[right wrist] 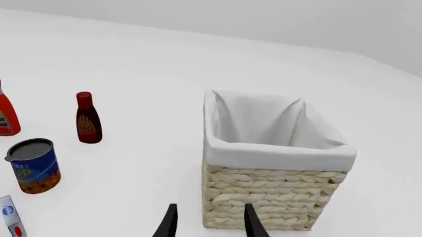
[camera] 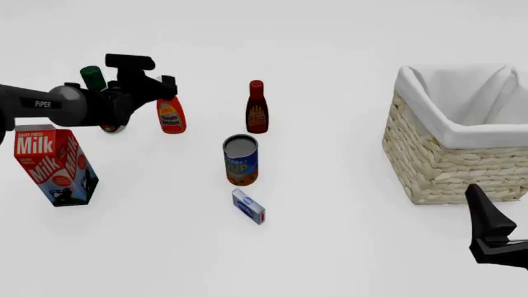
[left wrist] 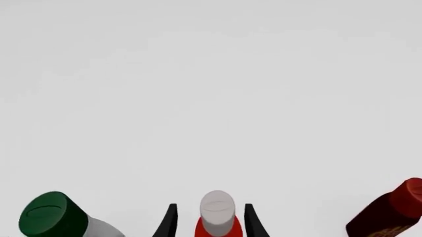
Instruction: Pick the ketchup and place it in the basket.
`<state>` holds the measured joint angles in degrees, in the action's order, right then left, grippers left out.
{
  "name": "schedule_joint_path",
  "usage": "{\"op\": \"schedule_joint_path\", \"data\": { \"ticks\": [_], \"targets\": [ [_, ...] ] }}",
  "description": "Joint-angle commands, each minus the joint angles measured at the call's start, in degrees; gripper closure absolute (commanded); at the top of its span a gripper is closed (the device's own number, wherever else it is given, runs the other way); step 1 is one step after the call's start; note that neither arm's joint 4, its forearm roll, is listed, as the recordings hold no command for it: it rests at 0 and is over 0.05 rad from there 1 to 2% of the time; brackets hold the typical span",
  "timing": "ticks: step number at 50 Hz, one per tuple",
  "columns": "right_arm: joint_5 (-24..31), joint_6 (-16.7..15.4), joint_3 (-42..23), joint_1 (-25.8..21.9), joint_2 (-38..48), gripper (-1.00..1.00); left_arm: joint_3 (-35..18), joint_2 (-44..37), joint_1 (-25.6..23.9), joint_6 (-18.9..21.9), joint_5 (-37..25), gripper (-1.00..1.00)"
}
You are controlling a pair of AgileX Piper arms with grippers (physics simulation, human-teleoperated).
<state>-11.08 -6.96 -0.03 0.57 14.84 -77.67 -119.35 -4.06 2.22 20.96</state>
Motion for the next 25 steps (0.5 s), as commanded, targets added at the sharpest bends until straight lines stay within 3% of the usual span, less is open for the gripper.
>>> {"op": "schedule_joint_path", "data": {
  "ticks": [1,25],
  "targets": [
    [0.0,-0.1,0.0,0.0,0.1,-1.00,-0.9,-1.4,0.2,-0.6,0.0,-1.00],
    [-1.6,0.1,0.0,-0.1,2.1,-1.00,-3.6,-4.6,0.3,-1.0,-0.4,-1.00]
  ]
}}
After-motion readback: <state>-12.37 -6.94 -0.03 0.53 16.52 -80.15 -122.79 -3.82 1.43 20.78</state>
